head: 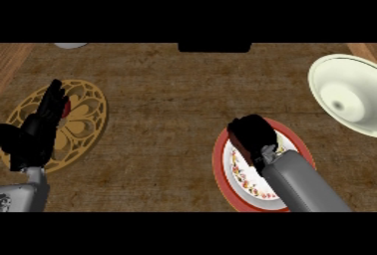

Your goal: Pick the sweet potato from the plate and place it in the bowl

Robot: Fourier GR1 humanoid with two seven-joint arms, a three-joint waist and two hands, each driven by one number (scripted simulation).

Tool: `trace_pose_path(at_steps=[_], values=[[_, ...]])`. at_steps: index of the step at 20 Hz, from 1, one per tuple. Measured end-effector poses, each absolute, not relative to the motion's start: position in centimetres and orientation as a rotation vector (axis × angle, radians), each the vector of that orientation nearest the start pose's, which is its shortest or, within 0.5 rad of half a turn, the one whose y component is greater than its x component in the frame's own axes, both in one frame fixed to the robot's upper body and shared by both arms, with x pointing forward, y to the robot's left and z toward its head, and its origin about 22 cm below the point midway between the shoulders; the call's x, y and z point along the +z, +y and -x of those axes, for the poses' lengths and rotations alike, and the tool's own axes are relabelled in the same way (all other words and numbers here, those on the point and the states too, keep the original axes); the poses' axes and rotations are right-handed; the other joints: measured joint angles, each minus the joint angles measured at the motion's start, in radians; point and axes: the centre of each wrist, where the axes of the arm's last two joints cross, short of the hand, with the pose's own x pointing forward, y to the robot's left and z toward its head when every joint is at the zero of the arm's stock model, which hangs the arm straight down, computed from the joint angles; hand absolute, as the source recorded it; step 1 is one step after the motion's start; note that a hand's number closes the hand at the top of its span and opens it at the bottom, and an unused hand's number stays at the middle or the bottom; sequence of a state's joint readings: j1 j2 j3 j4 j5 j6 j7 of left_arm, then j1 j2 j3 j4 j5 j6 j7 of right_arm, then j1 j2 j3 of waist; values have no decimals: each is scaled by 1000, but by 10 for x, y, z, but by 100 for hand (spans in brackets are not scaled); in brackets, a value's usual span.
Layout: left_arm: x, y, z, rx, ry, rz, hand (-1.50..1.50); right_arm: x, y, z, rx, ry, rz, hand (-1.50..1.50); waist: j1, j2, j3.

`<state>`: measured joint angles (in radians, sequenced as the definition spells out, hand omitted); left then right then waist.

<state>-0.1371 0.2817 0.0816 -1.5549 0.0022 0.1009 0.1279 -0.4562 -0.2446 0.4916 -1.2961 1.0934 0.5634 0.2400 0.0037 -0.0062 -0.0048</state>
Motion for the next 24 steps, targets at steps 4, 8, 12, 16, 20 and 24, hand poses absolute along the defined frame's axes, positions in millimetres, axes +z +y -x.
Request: trace_pose_path(at_steps=[4,8,12,16,20,24], values=[[52,307,-277,-76,-1566,-331,0,29,-143,-319,1799,-943,720,150,-1,-4,-4],[51,303,-279,-78,-1573,-320,0,23,-141,-329,1799,-972,708,150,0,-8,-7],[55,314,-279,-78,-1573,-322,0,23,-139,-328,1780,-1030,749,150,-3,-7,-6],[54,309,-278,-69,-1572,-322,0,34,-153,-342,1544,-1022,822,150,-4,-1,-2],[54,308,-277,-72,-1574,-319,0,47,-176,-364,1202,-950,899,150,3,7,3],[58,306,-277,-71,-1566,-319,0,77,-177,-379,1026,-947,1014,150,2,6,4]])
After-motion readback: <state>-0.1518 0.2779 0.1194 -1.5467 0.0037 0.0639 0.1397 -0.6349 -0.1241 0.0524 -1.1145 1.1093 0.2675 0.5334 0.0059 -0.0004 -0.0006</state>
